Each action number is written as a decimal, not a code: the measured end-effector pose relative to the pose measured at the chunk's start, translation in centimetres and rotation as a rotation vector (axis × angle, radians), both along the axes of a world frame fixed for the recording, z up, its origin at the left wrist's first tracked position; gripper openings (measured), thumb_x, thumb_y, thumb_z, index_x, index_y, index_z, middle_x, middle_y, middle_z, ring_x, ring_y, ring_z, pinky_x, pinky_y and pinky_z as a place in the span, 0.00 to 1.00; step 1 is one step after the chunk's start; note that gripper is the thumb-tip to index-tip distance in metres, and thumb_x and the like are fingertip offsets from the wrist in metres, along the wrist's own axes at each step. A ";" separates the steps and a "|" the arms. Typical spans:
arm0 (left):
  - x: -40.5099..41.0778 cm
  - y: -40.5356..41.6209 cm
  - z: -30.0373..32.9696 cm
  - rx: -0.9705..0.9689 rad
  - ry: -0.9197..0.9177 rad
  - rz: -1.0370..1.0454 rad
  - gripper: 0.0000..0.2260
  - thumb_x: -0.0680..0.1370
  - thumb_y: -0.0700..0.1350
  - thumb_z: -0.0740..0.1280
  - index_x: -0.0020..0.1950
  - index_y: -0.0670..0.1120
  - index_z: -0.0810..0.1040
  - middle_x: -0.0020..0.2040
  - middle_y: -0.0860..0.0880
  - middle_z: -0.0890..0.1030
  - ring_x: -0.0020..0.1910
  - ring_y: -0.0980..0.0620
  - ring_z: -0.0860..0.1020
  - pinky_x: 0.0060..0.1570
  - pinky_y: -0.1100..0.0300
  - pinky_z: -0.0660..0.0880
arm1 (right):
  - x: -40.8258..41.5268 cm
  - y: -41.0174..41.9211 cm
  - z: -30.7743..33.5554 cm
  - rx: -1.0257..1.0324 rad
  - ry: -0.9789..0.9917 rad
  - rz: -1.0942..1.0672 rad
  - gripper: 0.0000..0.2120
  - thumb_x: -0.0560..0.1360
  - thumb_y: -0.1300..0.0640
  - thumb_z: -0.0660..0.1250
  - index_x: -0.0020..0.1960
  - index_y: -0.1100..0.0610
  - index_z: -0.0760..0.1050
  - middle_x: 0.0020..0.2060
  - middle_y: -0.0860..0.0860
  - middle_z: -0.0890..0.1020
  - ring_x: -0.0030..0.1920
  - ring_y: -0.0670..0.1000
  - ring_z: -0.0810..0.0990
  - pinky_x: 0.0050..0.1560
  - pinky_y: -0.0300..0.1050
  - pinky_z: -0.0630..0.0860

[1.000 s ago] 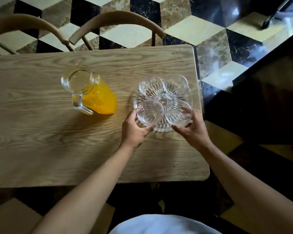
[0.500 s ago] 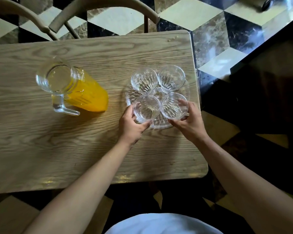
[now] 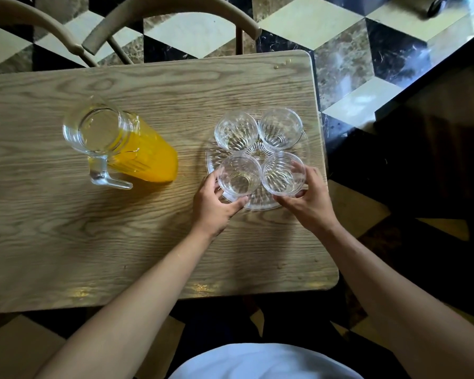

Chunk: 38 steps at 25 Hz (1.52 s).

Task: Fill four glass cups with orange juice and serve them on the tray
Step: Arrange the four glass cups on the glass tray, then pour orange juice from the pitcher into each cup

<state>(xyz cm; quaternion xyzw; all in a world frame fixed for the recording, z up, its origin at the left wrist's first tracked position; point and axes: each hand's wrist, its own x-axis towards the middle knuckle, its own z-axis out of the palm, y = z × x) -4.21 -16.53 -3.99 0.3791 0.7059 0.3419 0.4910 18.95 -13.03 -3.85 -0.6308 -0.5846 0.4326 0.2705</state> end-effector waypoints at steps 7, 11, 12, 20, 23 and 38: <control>-0.9 -1.1 1.4 0.057 0.066 -0.022 0.43 0.68 0.41 0.85 0.79 0.42 0.68 0.74 0.42 0.75 0.72 0.48 0.76 0.72 0.55 0.75 | 1.2 -0.8 1.2 -0.041 -0.030 -0.003 0.42 0.68 0.56 0.83 0.77 0.54 0.68 0.65 0.51 0.73 0.60 0.50 0.78 0.47 0.31 0.76; -1.3 -3.0 3.6 0.092 0.085 -0.007 0.42 0.68 0.40 0.85 0.78 0.42 0.69 0.71 0.41 0.76 0.69 0.45 0.78 0.73 0.50 0.75 | 2.4 -2.7 3.2 -0.074 -0.041 0.006 0.45 0.68 0.58 0.82 0.79 0.53 0.64 0.65 0.54 0.72 0.59 0.50 0.77 0.53 0.37 0.76; -1.4 -3.5 4.1 0.100 0.091 -0.004 0.42 0.68 0.41 0.85 0.78 0.42 0.69 0.70 0.42 0.76 0.69 0.46 0.78 0.72 0.50 0.75 | 2.5 -3.2 3.5 -0.080 -0.046 0.006 0.45 0.68 0.59 0.82 0.79 0.53 0.64 0.65 0.54 0.72 0.59 0.51 0.78 0.52 0.37 0.75; -1.5 -9.4 6.9 0.141 0.164 0.126 0.39 0.70 0.42 0.83 0.77 0.40 0.70 0.65 0.45 0.77 0.65 0.47 0.78 0.68 0.51 0.75 | 2.5 -7.6 4.2 -0.085 -0.026 0.072 0.38 0.70 0.55 0.82 0.75 0.54 0.70 0.65 0.52 0.74 0.59 0.51 0.79 0.55 0.47 0.82; -1.6 -11.6 7.4 0.135 0.171 0.182 0.40 0.69 0.47 0.83 0.77 0.41 0.70 0.65 0.46 0.77 0.66 0.49 0.77 0.67 0.54 0.74 | 1.0 -8.3 4.6 -0.071 -0.023 0.137 0.34 0.71 0.55 0.81 0.73 0.56 0.73 0.64 0.52 0.76 0.58 0.50 0.80 0.48 0.37 0.78; -15.4 -8.6 7.1 0.125 0.139 0.238 0.43 0.66 0.50 0.84 0.77 0.44 0.71 0.72 0.43 0.77 0.71 0.50 0.75 0.75 0.47 0.72 | -19.2 -5.6 10.0 0.037 0.182 0.362 0.23 0.76 0.51 0.76 0.68 0.55 0.78 0.59 0.48 0.84 0.61 0.44 0.82 0.61 0.43 0.79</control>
